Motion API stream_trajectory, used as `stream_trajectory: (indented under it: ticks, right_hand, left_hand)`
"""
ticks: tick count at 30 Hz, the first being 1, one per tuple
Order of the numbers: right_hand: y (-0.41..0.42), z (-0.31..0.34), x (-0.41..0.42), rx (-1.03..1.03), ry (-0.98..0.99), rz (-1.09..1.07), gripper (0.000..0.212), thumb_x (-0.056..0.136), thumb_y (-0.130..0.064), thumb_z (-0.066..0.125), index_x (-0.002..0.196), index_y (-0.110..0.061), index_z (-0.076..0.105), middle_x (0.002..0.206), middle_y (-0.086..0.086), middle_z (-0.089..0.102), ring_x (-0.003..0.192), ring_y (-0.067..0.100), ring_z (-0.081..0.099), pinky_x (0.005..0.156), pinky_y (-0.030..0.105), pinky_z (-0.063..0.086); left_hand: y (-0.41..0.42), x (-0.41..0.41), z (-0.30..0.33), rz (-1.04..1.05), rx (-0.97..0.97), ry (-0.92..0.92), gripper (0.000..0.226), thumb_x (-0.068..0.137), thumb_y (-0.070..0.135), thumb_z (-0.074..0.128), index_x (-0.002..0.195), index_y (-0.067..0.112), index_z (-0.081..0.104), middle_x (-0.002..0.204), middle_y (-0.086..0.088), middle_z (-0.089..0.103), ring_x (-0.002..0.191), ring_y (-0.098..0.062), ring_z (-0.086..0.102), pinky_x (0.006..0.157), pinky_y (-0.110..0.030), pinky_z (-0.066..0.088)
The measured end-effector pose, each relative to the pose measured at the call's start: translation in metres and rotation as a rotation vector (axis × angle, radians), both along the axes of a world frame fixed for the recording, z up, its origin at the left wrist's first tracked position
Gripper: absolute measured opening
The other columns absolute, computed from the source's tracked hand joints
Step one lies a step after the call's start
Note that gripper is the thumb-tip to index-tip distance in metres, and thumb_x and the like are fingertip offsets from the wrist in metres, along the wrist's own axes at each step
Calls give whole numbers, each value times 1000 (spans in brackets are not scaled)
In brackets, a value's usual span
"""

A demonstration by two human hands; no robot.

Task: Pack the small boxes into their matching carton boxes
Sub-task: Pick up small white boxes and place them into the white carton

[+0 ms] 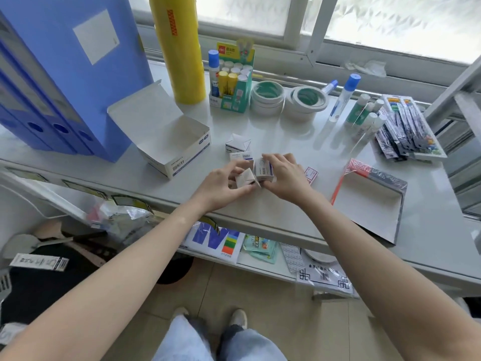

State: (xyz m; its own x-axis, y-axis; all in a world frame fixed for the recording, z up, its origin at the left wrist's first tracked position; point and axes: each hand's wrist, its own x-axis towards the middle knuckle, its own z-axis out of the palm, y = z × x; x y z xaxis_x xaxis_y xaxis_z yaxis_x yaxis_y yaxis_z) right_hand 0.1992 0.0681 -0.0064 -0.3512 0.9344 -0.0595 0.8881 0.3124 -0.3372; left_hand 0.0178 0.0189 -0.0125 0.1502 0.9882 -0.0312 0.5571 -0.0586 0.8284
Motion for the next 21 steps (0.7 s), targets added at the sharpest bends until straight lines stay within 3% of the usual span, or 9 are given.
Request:
stream_trajectory:
  ticks: [1,5,8,10,13,15,19,21]
  right_hand:
    - [-1,0,0,23,13,-9,64,79,-26,60,138,-17,37,136,5,47,125,29,36,94,44,37]
    - [-8,-2,1,40,131,-85,65,79,-34,66,134,-9,43,122,14,46,115,33,41,96,44,40]
    - [-15,5,4,-13,367,-214,61,78,-37,70,125,-6,46,115,14,47,108,28,49,95,38,44]
    - [-20,13,4,-75,495,-267,59,78,-36,71,122,-7,43,112,12,52,100,23,54,84,31,47]
    - [-24,22,5,-142,628,-310,55,79,-31,71,115,-10,36,94,4,57,79,15,58,62,18,46]
    - [-25,24,7,-146,691,-317,54,78,-25,72,114,-11,34,87,0,55,79,15,59,62,16,49]
    - [-22,27,10,-119,754,-329,59,77,-17,74,118,-10,32,81,-6,50,79,15,56,71,25,53]
    - [-22,28,12,-131,788,-320,60,78,-17,74,119,-11,31,82,-5,51,75,10,55,66,16,51]
  left_hand:
    - [-1,0,2,18,-60,-98,49,82,35,68,126,27,51,112,-2,64,102,-13,63,87,-22,53]
    - [-1,3,10,102,-278,-481,22,97,30,43,115,22,54,107,-10,67,96,-20,66,85,-30,52]
    - [2,7,15,147,-378,-652,37,100,36,28,108,22,61,102,-11,70,97,-24,68,89,-34,51]
    - [6,10,18,152,-414,-734,44,98,38,25,105,20,64,99,-10,71,98,-26,69,90,-36,50]
    - [13,17,21,138,-443,-792,49,97,41,23,105,16,64,99,-10,70,98,-26,68,87,-35,50]
    - [16,20,21,108,-444,-790,49,96,43,25,111,15,61,102,-11,67,99,-24,67,83,-32,50]
    - [22,20,21,49,-420,-750,53,95,45,30,125,7,52,111,-15,63,100,-20,65,83,-25,49]
    - [25,18,22,51,-412,-738,58,92,48,35,130,5,47,113,-15,64,97,-19,68,78,-22,52]
